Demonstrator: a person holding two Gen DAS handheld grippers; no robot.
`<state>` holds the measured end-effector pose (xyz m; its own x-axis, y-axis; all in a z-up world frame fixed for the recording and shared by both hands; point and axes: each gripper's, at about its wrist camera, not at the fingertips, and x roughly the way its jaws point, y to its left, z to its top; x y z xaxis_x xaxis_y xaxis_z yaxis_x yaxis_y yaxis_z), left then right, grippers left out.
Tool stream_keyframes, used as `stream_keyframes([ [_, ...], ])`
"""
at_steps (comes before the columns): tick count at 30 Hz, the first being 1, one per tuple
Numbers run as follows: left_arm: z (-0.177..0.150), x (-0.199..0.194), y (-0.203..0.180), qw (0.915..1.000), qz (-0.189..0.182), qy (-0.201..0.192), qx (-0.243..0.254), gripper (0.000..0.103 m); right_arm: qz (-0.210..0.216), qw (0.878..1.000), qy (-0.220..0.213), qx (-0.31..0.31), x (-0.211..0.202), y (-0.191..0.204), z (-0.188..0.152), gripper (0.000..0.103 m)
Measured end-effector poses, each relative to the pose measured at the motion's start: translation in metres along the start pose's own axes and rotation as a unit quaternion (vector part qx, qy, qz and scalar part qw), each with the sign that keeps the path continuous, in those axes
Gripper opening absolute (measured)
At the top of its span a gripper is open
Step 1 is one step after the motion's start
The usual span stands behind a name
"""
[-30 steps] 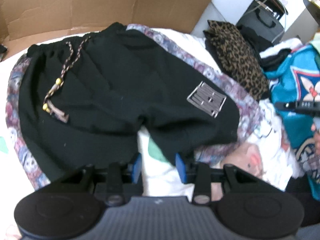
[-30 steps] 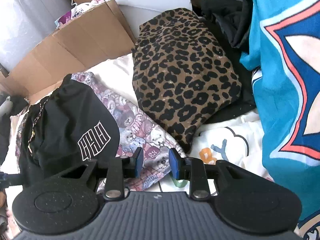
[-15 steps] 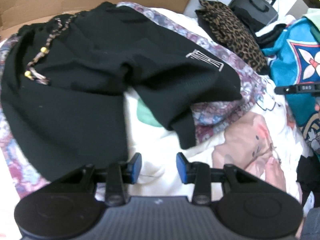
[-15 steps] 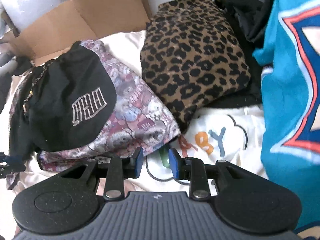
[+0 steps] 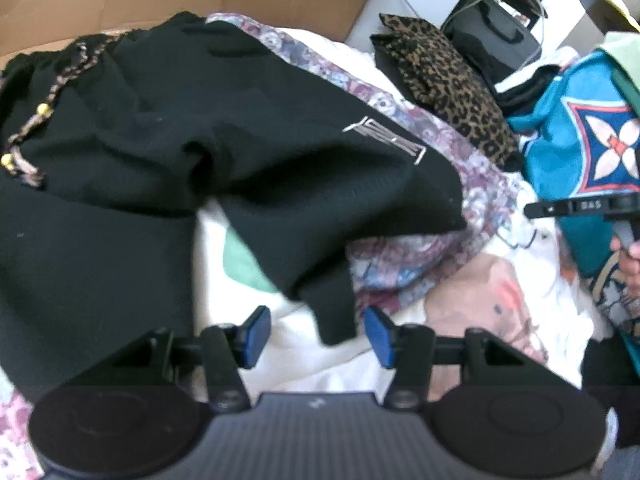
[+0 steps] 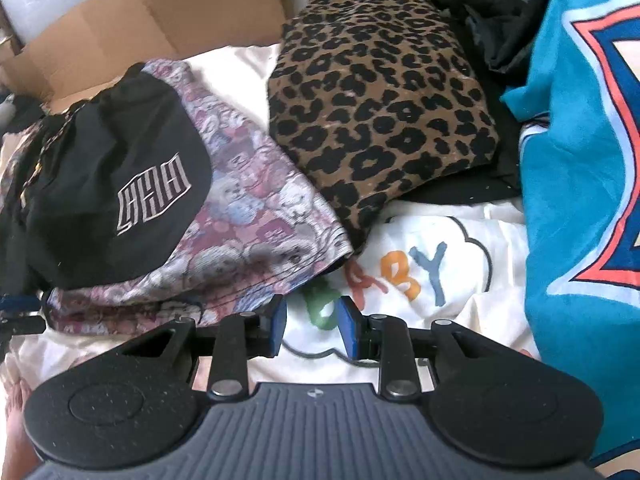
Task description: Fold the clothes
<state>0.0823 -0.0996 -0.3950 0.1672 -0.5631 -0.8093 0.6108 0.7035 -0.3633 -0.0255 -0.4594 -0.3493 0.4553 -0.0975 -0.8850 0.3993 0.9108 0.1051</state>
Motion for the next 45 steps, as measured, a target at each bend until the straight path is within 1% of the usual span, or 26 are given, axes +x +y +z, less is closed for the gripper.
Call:
stream_keyframes([
  [1,0.001,0.003,0.0,0.9999,-0.011,0.001,-0.003,0.051,-0.001,1.0,-0.002,0.006,0.001,-0.002,0.001,0.035],
  [4,0.003,0.016,0.004,0.9993,-0.031,0.01,-0.017,0.049,0.0,1.0,-0.003,0.013,0.006,-0.006,0.004,0.035],
  [5,0.003,0.018,0.004,0.9994,-0.029,0.009,-0.016,0.043,-0.001,1.0,-0.003,0.01,0.009,-0.006,0.005,0.035],
  [6,0.004,0.02,0.005,0.9995,-0.024,0.008,-0.016,0.039,-0.002,1.0,-0.003,0.005,0.011,-0.006,0.006,0.035],
  [8,0.005,0.02,0.009,0.999,-0.032,0.007,-0.031,0.021,-0.004,1.0,-0.003,-0.004,0.017,-0.007,0.008,0.035],
  [9,0.006,0.019,0.011,0.9985,-0.039,0.008,-0.038,0.014,-0.005,1.0,-0.003,-0.007,0.02,-0.008,0.01,0.035],
  [10,0.006,0.019,0.012,0.998,-0.044,0.012,-0.043,0.009,-0.004,1.0,-0.004,-0.008,0.023,-0.009,0.012,0.035],
  [12,0.008,0.019,0.01,0.9976,-0.048,0.017,-0.046,0.008,0.0,1.0,-0.009,-0.008,0.028,-0.012,0.016,0.036],
  [14,0.008,0.015,0.007,0.9972,-0.055,0.023,-0.045,0.007,0.012,1.0,-0.01,-0.005,0.033,-0.013,0.021,0.04],
  [16,0.008,0.011,0.003,0.9968,-0.063,0.026,-0.04,0.005,0.022,1.0,-0.01,-0.008,0.037,-0.011,0.025,0.042],
  [19,0.007,0.002,-0.008,0.9952,-0.085,0.033,-0.034,0.004,0.029,1.0,0.001,-0.01,0.047,-0.012,0.028,0.042],
  [20,0.006,-0.001,-0.011,0.9947,-0.091,0.034,-0.033,0.004,0.036,0.999,0.008,-0.007,0.051,-0.013,0.029,0.025],
  [21,0.005,-0.005,-0.015,0.994,-0.099,0.035,-0.031,0.004,0.047,0.999,0.017,-0.003,0.054,-0.015,0.029,0.002],
  [22,0.005,-0.008,-0.02,0.9933,-0.106,0.036,-0.029,0.004,0.055,0.998,0.022,-0.006,0.054,-0.015,0.03,0.002],
  [24,0.004,-0.015,-0.029,0.9917,-0.121,0.037,-0.023,0.004,0.051,0.998,0.015,-0.026,0.047,-0.013,0.031,0.002],
  [26,0.004,-0.02,-0.038,0.9902,-0.134,0.037,-0.014,0.004,0.055,0.998,0.01,-0.018,0.038,-0.017,0.036,0.002],
  [29,0.004,-0.028,-0.042,0.9883,-0.148,0.033,-0.018,0.004,0.051,0.999,-0.001,-0.015,0.02,-0.019,0.042,0.002],
  [35,0.003,-0.043,-0.049,0.9837,-0.176,0.025,-0.026,0.004,0.047,0.998,-0.016,-0.04,-0.011,-0.011,0.049,0.002],
  [36,0.002,-0.041,-0.048,0.9832,-0.178,0.029,-0.028,0.004,0.044,0.998,-0.017,-0.041,-0.014,-0.011,0.05,0.002],
  [38,-0.003,-0.035,-0.047,0.9826,-0.176,0.053,-0.026,0.005,0.041,0.998,-0.018,-0.041,-0.016,-0.012,0.051,0.002],
  [40,-0.008,-0.025,-0.047,0.983,-0.164,0.081,-0.015,0.006,0.035,0.998,-0.013,-0.04,-0.011,-0.015,0.049,0.002],
  [42,-0.01,-0.021,-0.046,0.9838,-0.148,0.1,-0.007,0.01,0.025,0.999,-0.009,-0.041,-0.005,-0.015,0.046,0.002],
  [43,-0.011,-0.018,-0.045,0.9844,-0.14,0.107,-0.005,0.019,0.015,0.999,-0.009,-0.044,-0.002,-0.015,0.044,0.002],
  [44,-0.012,-0.019,-0.042,0.9861,-0.129,0.104,-0.008,0.035,0.004,0.999,-0.008,-0.046,0.001,-0.015,0.043,0.003],
  [45,-0.012,-0.02,-0.039,0.9878,-0.119,0.1,-0.012,0.044,-0.005,0.999,-0.006,-0.042,0.002,-0.016,0.042,0.006],
])
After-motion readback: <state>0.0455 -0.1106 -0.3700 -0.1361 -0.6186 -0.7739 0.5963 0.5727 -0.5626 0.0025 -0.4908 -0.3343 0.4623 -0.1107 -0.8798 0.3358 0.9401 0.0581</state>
